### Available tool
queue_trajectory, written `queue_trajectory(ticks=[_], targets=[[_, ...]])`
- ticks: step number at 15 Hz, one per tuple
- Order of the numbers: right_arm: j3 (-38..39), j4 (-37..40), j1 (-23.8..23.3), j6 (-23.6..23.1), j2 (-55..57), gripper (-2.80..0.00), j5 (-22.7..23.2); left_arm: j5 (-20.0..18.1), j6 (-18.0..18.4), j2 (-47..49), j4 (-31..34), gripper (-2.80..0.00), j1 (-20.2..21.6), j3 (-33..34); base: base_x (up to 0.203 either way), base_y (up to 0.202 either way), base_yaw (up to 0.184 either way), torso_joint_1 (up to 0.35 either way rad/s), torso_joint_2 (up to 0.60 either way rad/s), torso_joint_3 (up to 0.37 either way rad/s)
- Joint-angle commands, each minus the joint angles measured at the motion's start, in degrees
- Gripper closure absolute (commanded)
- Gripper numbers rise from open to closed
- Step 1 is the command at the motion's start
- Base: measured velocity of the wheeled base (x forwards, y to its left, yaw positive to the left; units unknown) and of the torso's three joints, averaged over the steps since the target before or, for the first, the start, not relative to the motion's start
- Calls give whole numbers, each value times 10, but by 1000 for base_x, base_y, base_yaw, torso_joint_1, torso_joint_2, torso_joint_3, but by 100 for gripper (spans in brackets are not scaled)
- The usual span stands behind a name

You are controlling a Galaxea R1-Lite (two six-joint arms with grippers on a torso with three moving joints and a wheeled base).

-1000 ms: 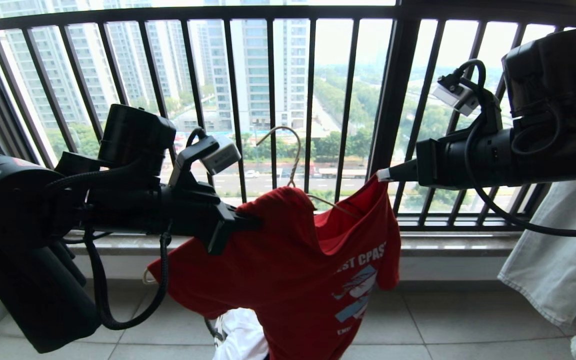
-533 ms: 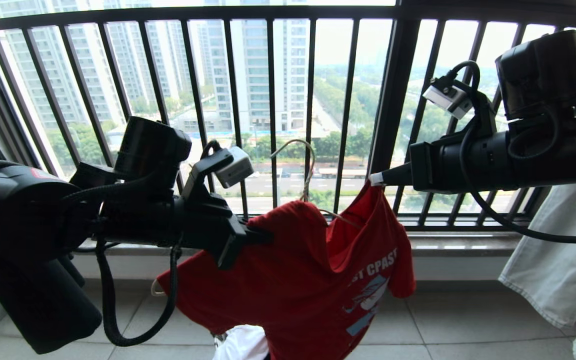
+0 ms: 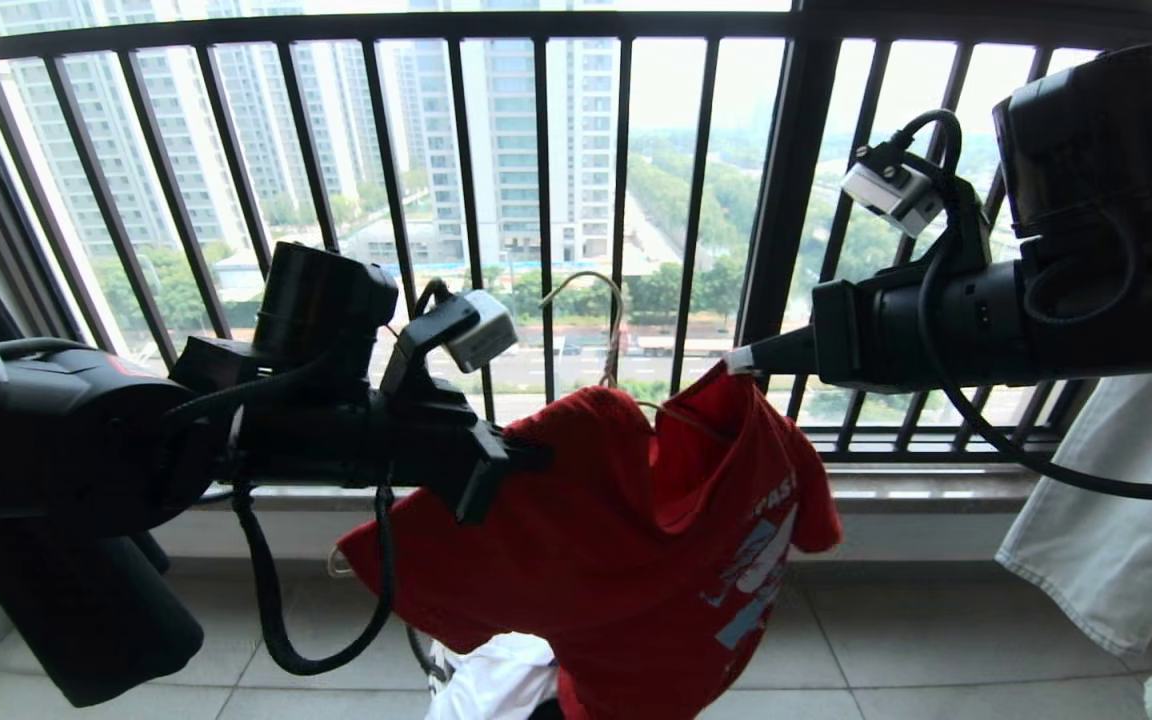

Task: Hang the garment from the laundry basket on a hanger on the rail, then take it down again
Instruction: Hang the clothes on the clothes rack

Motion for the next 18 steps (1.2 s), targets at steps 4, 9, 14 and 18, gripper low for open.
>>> queue_trajectory(ticks=[4, 9, 14, 18], targets=[[-2, -39, -32, -19, 27, 0, -76, 13, 2, -60, 2, 0, -1, 16, 0, 0, 0, 0, 0, 0], [-2, -39, -39, -35, 36, 0, -93, 17, 4, -100, 3, 0, -2, 29, 0, 0, 0, 0, 0, 0], [0, -34, -38, -43, 34, 0, -94, 40, 19, -86, 0, 0, 0, 29, 0, 0, 0, 0, 0, 0], [2, -32, -29, -42, 22, 0, -91, 63, 28, -52, -2, 0, 0, 25, 0, 0, 0, 0, 0, 0]])
